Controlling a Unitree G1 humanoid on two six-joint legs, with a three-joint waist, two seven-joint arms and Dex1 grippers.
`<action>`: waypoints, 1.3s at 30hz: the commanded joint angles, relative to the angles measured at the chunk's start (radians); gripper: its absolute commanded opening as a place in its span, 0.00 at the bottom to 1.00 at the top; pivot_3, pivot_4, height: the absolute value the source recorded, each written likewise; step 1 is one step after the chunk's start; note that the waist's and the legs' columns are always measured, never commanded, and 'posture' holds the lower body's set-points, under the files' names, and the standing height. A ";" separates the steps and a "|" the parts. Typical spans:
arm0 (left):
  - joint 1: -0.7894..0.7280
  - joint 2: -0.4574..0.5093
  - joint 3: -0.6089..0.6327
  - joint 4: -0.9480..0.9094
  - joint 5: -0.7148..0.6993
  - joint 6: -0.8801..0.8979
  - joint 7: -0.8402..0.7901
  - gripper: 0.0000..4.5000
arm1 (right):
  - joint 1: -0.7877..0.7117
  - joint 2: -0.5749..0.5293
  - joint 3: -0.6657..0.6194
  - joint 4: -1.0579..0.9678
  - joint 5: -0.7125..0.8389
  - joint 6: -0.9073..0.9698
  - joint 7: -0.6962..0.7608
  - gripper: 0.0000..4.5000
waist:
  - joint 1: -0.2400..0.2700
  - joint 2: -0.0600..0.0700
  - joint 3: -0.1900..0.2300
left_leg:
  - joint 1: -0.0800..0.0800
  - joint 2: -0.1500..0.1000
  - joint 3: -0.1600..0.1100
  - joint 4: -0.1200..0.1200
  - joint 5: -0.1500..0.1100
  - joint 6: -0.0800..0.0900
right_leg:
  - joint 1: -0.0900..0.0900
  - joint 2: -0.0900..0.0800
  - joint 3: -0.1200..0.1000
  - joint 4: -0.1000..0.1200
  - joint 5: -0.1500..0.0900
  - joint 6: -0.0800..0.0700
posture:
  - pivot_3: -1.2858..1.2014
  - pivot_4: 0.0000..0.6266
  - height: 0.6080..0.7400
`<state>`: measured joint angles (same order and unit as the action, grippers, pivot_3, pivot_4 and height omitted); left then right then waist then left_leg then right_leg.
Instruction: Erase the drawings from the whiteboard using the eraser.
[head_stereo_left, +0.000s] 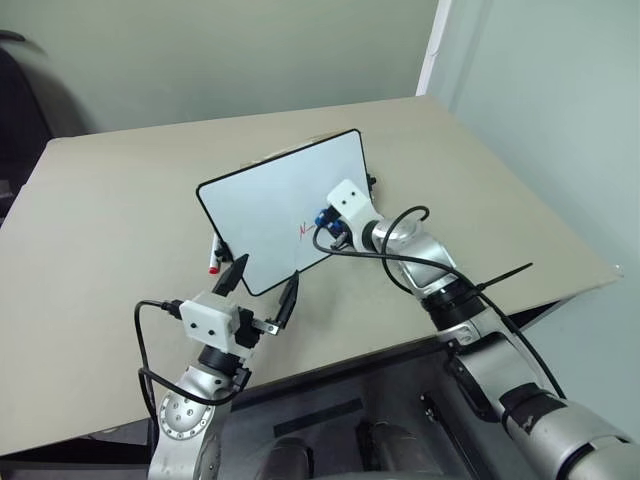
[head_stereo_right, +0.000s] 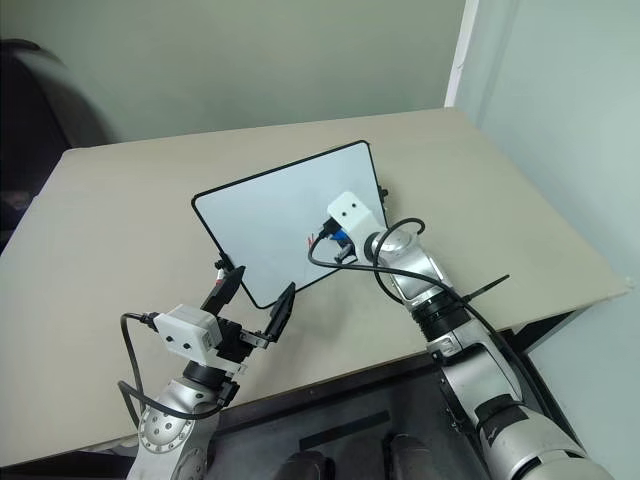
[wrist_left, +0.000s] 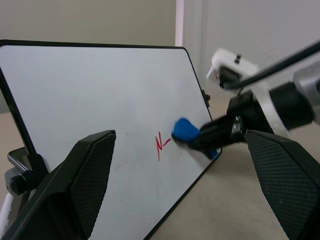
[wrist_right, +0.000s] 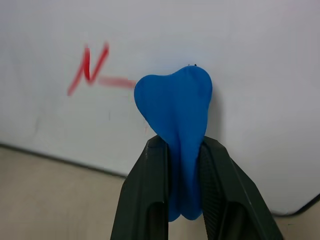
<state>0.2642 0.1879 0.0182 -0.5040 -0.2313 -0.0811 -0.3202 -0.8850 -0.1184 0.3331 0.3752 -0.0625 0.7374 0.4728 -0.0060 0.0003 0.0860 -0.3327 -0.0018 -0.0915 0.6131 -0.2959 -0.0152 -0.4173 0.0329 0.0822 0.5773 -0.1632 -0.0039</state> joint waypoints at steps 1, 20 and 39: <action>0.001 0.000 0.002 -0.036 0.002 -0.018 0.005 1.00 | 0.000 0.008 0.013 -0.007 -0.011 0.001 0.006 0.11 | 0.000 0.000 0.000 | 0.000 0.000 0.000 0.000 0.000 0.000 | 0.000 0.000 0.000 0.000 0.000 0.000 | 0.52 0.24 0.99; 0.006 0.003 -0.002 -0.045 0.002 -0.015 0.001 1.00 | -0.081 0.000 0.005 -0.273 0.014 0.062 0.070 0.11 | 0.002 0.001 -0.001 | 0.000 0.001 0.000 -0.001 0.001 0.003 | -0.004 0.000 -0.001 -0.001 0.005 -0.003 | 0.52 0.24 0.99; 0.030 0.011 0.015 -0.073 -0.013 -0.010 0.002 1.00 | 0.036 -0.011 0.127 -0.134 -0.090 0.013 0.060 0.11 | 0.006 -0.002 -0.001 | -0.001 0.000 0.000 0.000 -0.001 0.000 | -0.003 0.000 -0.001 -0.001 0.002 0.001 | 0.52 0.24 0.99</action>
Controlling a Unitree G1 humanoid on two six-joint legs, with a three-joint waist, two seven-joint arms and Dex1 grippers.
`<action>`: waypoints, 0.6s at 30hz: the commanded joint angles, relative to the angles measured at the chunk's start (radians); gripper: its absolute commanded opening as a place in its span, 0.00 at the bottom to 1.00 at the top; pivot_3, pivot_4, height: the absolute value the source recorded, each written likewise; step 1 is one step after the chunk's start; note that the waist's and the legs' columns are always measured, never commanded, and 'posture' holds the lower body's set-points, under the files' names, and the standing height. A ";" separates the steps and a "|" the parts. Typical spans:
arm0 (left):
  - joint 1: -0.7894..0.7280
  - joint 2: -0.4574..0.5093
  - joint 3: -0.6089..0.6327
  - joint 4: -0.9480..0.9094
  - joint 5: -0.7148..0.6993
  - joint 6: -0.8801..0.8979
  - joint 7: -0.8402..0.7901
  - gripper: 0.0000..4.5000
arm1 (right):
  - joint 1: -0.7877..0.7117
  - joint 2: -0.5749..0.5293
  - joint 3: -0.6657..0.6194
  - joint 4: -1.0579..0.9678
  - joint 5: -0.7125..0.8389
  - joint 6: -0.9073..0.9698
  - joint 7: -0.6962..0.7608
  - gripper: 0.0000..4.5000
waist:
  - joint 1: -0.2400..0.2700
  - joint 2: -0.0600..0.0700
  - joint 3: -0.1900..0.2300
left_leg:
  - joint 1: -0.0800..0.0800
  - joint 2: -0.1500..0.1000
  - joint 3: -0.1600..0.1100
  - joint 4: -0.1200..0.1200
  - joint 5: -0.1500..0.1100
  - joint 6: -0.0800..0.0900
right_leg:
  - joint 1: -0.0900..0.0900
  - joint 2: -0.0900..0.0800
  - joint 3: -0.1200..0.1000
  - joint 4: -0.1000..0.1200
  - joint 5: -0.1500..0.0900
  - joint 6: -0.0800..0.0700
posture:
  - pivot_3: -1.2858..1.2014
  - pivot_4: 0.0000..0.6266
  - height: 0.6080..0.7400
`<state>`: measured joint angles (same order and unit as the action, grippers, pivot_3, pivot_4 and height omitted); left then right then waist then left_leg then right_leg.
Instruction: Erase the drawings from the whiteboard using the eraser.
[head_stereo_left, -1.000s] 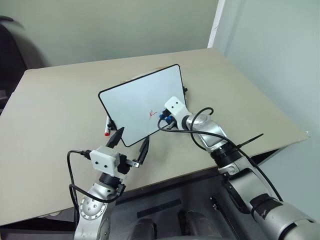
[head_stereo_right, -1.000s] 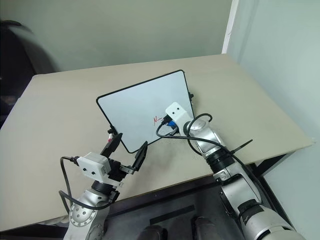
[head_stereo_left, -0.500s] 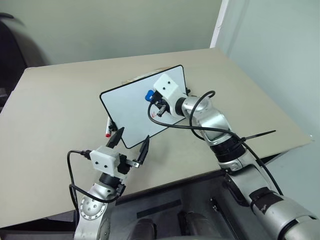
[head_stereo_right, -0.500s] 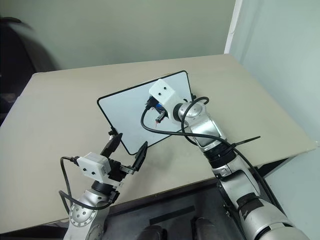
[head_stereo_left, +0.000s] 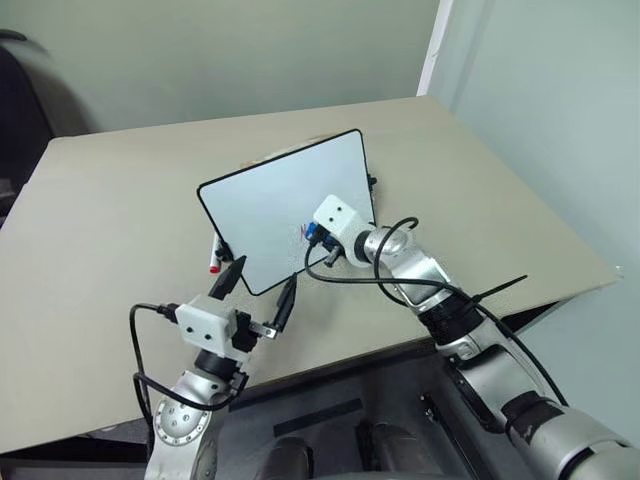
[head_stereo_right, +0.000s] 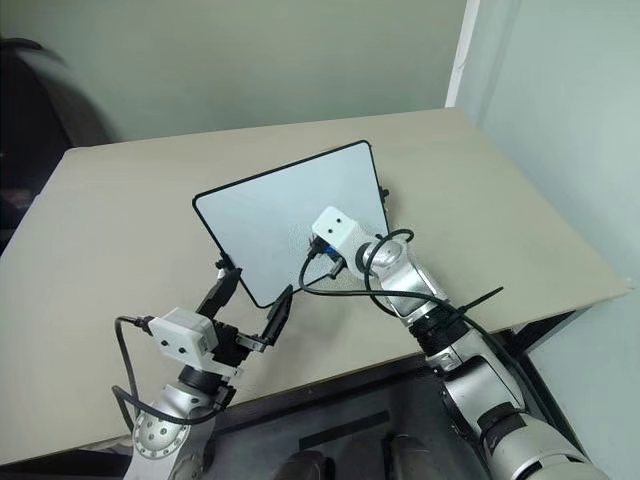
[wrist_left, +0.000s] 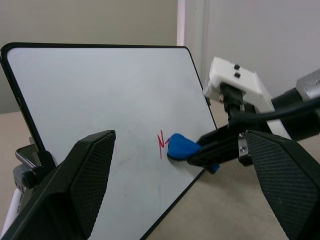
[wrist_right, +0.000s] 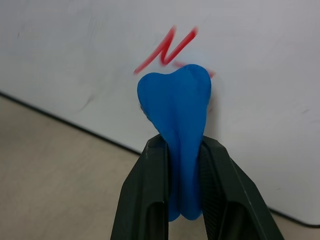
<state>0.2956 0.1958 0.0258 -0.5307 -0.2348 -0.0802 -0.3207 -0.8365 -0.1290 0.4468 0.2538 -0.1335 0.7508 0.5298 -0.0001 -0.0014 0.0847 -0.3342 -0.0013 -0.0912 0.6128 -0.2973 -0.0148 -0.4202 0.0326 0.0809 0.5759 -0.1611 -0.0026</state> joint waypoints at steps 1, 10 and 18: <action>-0.002 0.004 0.009 -0.046 -0.010 -0.011 0.002 1.00 | -0.012 -0.001 0.015 -0.010 -0.021 -0.001 0.005 0.11 | 0.000 0.000 0.000 | 0.000 0.000 0.000 0.000 0.000 0.000 | 0.000 0.000 0.000 0.000 0.000 0.000 | 0.52 0.24 0.99; -0.016 0.003 0.003 -0.029 -0.003 -0.013 0.000 1.00 | -0.073 0.006 -0.038 -0.021 -0.012 -0.024 -0.013 0.11 | -0.001 0.000 0.000 | -0.001 0.000 0.000 0.001 0.001 0.001 | -0.001 0.000 0.000 0.000 0.001 -0.001 | 0.52 0.24 0.99; -0.022 0.004 0.003 -0.022 -0.001 -0.013 -0.001 1.00 | -0.108 0.007 -0.078 -0.006 -0.010 -0.016 -0.040 0.11 | -0.002 0.000 0.000 | 0.000 0.000 0.000 0.000 0.001 0.000 | -0.001 0.000 0.000 0.000 0.001 -0.002 | 0.52 0.24 0.99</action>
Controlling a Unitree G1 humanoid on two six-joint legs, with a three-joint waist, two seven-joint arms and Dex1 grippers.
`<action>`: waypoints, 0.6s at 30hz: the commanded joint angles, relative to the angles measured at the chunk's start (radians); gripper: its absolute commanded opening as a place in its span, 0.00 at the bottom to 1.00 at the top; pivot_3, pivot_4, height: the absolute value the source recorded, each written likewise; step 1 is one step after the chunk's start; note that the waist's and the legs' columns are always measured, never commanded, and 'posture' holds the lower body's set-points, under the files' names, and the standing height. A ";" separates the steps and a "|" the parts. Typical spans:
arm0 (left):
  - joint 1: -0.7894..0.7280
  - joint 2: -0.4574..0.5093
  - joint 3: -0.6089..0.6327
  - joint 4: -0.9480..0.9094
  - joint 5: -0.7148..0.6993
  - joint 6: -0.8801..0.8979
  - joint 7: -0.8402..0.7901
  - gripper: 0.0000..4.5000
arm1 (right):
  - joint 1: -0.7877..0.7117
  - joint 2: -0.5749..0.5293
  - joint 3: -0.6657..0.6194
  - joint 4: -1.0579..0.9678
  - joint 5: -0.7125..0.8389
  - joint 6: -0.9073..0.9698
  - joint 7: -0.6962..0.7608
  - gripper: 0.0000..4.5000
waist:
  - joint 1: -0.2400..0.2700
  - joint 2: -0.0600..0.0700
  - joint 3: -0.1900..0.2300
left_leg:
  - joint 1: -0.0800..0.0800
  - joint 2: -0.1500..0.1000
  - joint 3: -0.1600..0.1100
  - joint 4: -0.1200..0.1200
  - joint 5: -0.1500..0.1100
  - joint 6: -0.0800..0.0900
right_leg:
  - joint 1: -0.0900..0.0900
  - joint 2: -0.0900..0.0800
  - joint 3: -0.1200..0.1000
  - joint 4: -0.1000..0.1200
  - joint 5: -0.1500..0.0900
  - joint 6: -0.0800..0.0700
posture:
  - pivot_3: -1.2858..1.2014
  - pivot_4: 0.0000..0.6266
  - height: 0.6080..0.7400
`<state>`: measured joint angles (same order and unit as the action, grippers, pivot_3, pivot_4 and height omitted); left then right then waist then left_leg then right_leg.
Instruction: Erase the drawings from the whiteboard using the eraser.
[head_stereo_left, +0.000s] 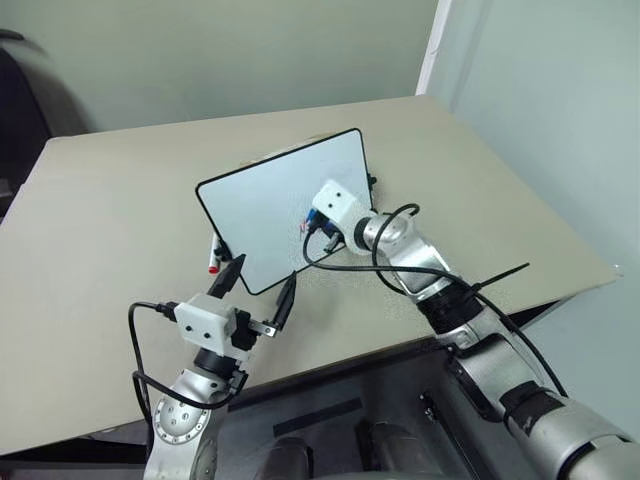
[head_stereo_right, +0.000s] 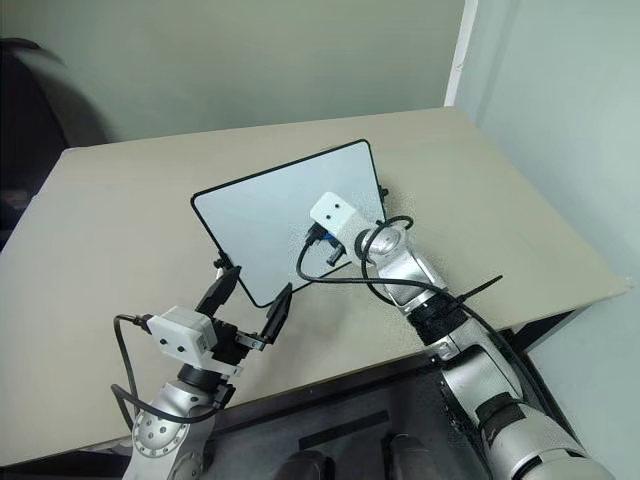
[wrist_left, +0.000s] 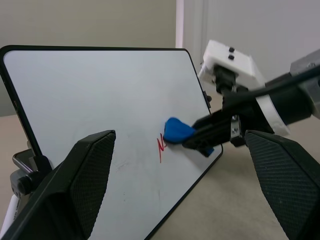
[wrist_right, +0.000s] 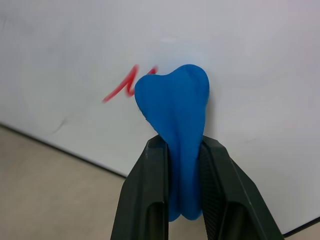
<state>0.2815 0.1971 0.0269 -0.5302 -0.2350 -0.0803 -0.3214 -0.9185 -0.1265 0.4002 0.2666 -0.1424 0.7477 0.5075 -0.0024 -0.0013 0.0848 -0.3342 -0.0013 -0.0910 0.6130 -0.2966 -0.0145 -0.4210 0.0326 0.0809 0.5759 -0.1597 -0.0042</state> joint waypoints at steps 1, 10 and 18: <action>-0.010 0.003 0.002 -0.021 -0.001 -0.013 -0.001 1.00 | -0.023 0.004 -0.027 -0.019 -0.002 -0.014 -0.014 0.11 | 0.000 0.000 0.000 | 0.000 0.000 0.000 0.000 0.000 0.000 | 0.000 0.000 0.000 0.000 0.000 0.000 | 0.52 0.24 0.99; -0.014 -0.001 -0.003 -0.018 0.003 -0.015 0.001 1.00 | 0.056 0.011 0.054 -0.005 -0.019 0.011 0.019 0.11 | -0.001 0.000 0.000 | 0.001 0.000 0.000 0.000 0.000 0.000 | 0.001 0.000 0.000 0.000 0.000 0.000 | 0.52 0.24 0.99; -0.015 0.002 0.004 -0.023 -0.002 -0.011 0.003 1.00 | 0.020 0.007 0.020 0.012 -0.019 -0.003 0.009 0.11 | -0.001 0.000 0.000 | 0.001 0.000 0.000 0.000 0.000 -0.001 | 0.000 0.000 0.000 0.000 0.000 0.000 | 0.52 0.24 0.99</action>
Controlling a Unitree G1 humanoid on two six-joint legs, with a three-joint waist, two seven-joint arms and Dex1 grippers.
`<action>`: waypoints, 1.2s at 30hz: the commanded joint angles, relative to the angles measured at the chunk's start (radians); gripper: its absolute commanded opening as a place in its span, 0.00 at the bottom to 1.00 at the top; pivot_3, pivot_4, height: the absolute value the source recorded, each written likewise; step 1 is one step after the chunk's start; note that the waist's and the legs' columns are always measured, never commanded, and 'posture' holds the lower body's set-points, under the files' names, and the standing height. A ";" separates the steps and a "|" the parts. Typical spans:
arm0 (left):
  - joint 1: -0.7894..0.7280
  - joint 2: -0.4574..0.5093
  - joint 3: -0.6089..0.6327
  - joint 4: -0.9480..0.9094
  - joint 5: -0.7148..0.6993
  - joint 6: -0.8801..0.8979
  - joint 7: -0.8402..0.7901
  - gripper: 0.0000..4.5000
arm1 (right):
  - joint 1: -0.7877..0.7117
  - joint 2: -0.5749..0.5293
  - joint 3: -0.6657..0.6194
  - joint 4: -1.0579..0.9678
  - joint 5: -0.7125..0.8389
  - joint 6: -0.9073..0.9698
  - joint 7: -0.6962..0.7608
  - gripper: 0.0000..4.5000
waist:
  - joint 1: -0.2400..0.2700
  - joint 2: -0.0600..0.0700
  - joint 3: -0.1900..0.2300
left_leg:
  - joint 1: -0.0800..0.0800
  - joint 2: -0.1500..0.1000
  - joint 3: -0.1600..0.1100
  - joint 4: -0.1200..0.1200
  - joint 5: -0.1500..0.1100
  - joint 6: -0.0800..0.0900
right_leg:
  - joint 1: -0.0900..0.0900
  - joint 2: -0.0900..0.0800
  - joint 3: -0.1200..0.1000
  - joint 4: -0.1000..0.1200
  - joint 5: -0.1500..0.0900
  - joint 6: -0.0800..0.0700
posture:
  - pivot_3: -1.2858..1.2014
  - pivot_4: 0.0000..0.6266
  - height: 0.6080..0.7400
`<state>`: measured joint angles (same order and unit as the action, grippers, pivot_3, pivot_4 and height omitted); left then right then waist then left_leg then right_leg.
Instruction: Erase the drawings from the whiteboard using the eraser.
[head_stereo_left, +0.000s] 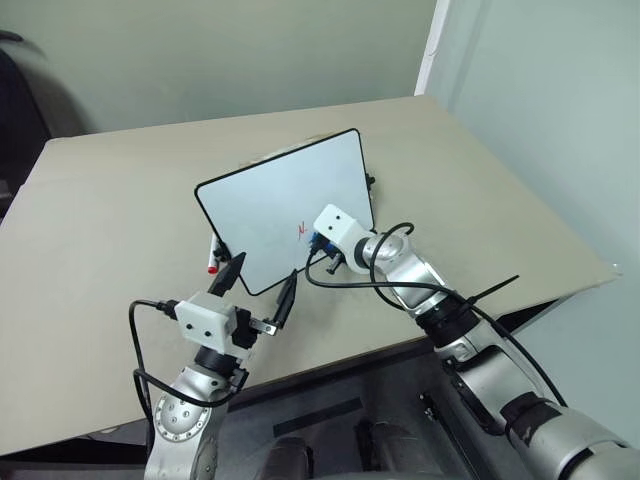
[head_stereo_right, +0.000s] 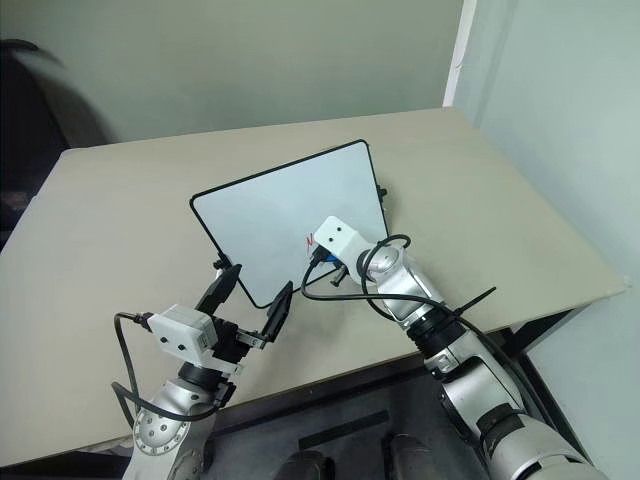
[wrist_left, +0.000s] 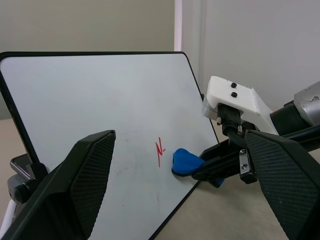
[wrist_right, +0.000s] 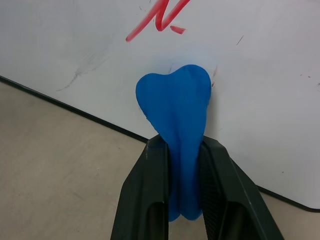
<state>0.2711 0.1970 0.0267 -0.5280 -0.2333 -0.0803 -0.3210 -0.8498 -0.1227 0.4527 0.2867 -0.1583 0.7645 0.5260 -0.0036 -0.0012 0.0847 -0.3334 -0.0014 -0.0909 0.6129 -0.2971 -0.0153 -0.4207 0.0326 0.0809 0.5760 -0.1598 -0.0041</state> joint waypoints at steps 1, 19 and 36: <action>-0.006 0.002 0.005 -0.024 -0.004 -0.010 0.002 1.00 | -0.058 0.005 -0.049 -0.010 0.008 -0.027 -0.008 0.11 | 0.000 0.000 0.000 | 0.000 0.000 0.000 0.000 0.000 0.000 | 0.000 0.000 0.000 0.000 0.000 0.000 | 0.52 0.24 0.99; -0.002 0.004 0.004 -0.034 -0.001 -0.010 0.003 1.00 | -0.039 0.019 -0.033 -0.070 0.038 -0.038 0.054 0.11 | 0.001 -0.001 -0.001 | 0.001 0.000 0.000 0.000 0.001 0.001 | 0.001 0.000 0.000 -0.001 0.004 -0.007 | 0.52 0.24 0.99; 0.005 0.011 0.012 -0.048 -0.009 -0.011 0.001 1.00 | -0.057 0.016 -0.036 -0.001 0.013 -0.045 0.027 0.11 | 0.001 0.000 0.000 | -0.001 0.000 0.000 0.000 -0.001 -0.002 | -0.001 0.000 0.000 0.000 0.000 0.000 | 0.52 0.24 0.99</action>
<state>0.2780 0.2042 0.0282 -0.5294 -0.2349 -0.0797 -0.3212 -0.8672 -0.1139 0.4472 0.3081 -0.1427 0.7392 0.5691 -0.0027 -0.0011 0.0851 -0.3346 -0.0014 -0.0910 0.6133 -0.2979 -0.0170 -0.4215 0.0326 0.0809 0.5755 -0.1598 -0.0040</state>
